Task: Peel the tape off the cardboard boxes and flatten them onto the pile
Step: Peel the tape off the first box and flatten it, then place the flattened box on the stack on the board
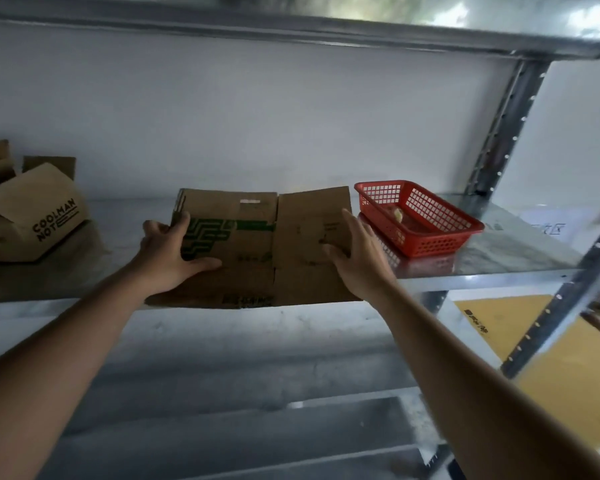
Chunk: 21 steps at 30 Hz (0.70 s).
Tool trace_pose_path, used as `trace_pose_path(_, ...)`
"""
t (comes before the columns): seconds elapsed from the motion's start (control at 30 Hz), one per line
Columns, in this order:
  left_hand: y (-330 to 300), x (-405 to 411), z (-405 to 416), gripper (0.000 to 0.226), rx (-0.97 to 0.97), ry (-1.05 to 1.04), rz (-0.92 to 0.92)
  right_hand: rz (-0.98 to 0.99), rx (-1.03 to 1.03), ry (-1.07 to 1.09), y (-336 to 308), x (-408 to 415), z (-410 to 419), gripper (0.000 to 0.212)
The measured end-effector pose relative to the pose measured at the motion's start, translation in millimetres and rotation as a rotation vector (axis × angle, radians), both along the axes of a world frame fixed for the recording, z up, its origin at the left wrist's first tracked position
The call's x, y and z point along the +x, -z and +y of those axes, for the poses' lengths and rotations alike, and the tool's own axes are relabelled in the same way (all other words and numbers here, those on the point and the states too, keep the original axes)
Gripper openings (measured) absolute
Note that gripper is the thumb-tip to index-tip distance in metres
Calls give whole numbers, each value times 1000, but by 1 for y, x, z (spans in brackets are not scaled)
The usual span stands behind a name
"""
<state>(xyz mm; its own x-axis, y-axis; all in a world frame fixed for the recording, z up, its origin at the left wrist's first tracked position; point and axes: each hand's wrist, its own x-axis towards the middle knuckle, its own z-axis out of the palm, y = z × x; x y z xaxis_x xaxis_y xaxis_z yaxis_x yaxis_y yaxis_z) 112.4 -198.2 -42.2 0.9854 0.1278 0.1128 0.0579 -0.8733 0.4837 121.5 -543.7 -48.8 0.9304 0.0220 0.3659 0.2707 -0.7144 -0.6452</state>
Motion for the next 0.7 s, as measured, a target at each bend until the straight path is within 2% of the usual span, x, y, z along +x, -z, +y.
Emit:
trace_pose_path(0.13,-4,-23,-6,130,-109,133,-38,-34,43,111,5,-46,-9,76)
trace_pose_path(0.33,5,-62,-30,128,-75,274,-34,-77,77,256,30,-129,-27,68)
trace_pose_path(0.7,58,-115,-152,126,-97,472,0,0,117,465,80,-238,-126,65)
